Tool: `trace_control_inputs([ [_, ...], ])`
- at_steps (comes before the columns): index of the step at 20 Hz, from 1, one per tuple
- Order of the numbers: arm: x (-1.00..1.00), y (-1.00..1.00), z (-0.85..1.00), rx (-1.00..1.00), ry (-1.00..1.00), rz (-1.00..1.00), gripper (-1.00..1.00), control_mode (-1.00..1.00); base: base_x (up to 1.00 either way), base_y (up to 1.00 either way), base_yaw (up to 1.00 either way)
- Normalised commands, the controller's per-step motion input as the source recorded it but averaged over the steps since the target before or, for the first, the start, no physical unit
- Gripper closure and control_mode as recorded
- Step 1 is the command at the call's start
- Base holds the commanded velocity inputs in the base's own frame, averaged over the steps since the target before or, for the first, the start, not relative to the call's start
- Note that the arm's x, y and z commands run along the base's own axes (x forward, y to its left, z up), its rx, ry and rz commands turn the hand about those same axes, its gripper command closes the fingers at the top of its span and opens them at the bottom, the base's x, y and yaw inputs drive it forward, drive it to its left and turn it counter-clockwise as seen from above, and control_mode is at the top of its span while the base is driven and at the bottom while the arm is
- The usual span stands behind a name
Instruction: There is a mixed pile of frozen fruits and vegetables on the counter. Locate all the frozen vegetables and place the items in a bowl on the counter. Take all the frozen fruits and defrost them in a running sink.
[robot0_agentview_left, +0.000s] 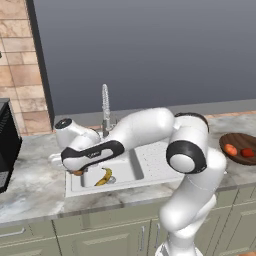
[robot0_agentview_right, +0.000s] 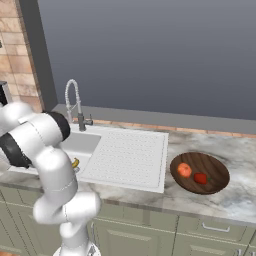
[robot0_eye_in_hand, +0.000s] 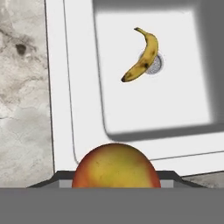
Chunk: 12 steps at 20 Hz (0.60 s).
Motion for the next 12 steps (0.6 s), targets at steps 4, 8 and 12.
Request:
trace_control_inputs([
  [4,0.19,-0.38,0.01,0.01,0.01,-0.04,1.0,-1.0,0.0,0.0,0.0],
  [8,0.24,-0.28,0.0,0.01,0.01,-0.02,1.0,-1.0,0.0,0.0,0.0],
  [12,0.26,-0.26,0.0,0.0,0.03,-0.02,1.0,-1.0,0.0,0.0,0.0],
])
